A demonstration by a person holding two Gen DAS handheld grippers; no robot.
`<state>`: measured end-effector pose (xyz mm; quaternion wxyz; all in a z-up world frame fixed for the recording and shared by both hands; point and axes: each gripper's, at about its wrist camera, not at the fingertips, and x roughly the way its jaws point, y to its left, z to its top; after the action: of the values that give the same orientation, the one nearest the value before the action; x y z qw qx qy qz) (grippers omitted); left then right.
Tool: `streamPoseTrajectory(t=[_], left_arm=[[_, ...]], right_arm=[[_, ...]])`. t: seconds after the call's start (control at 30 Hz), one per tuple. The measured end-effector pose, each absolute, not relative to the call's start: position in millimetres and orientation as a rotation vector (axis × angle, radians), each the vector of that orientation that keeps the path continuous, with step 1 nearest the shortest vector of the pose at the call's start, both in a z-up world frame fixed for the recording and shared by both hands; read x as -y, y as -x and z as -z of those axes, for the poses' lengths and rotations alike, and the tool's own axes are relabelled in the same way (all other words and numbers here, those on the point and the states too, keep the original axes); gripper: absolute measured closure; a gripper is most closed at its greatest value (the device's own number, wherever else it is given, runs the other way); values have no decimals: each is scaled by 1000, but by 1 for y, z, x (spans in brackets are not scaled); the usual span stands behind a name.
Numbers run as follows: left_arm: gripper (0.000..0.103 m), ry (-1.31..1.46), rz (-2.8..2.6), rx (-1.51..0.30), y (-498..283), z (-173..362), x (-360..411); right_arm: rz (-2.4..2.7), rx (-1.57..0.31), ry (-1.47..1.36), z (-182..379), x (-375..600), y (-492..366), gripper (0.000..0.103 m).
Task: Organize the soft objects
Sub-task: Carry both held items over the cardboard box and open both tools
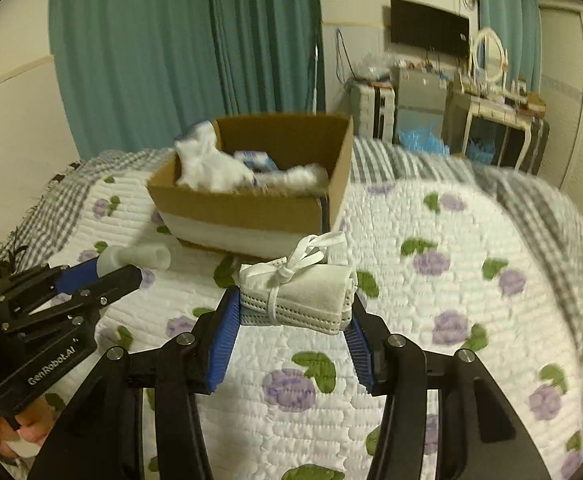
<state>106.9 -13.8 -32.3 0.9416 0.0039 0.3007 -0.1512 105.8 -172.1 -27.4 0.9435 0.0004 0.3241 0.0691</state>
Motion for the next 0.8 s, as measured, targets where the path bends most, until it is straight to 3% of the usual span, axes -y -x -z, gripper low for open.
streamPoseTrajectory(t=[0.47, 0.8], left_arm=[[77, -53, 320, -436, -139, -60, 14], [77, -90, 332, -506, -258, -26, 49]], right_arm=[[-198, -473, 104, -91, 153, -161, 53], [-210, -579, 36, -59, 168, -289, 52]])
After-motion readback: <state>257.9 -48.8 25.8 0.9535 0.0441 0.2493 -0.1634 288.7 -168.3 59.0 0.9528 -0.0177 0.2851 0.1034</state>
